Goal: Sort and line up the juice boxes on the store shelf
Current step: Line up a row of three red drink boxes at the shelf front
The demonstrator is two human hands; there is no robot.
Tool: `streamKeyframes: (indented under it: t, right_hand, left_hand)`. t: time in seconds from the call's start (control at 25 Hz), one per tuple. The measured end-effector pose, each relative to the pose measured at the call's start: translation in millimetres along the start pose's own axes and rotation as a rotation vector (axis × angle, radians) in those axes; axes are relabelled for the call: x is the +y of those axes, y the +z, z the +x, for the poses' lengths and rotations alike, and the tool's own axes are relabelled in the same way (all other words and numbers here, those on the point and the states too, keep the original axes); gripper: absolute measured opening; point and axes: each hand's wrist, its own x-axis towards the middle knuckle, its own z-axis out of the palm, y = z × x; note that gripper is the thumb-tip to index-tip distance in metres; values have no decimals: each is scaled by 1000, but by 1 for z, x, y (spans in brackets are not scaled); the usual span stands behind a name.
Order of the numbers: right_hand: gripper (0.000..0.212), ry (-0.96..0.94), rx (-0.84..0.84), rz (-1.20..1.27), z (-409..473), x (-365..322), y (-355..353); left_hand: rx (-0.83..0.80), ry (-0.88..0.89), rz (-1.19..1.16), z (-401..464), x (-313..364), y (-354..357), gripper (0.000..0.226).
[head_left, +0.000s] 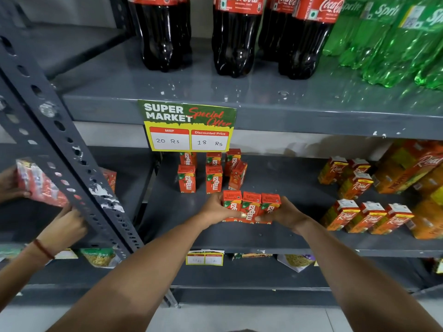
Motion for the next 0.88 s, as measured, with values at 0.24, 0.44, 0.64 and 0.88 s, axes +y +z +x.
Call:
streamKeyframes:
  t: [0.24, 0.44, 0.64, 0.88]
  right_hand:
    - [47, 51, 132, -2, -1, 2, 22]
    - [44, 91, 128, -5, 2, -2, 57]
    - [43, 104, 65, -44, 10, -9, 89]
    - [50, 128, -25, -69, 12, -18, 101]
  left_hand:
    - [33, 7, -3, -11, -5, -9, 38]
    - [66, -26, -6, -33, -24, -34, 38]
    - [105, -37, -18, -61, -37, -61, 33]
    - [78, -43, -10, -76, -39, -77, 35]
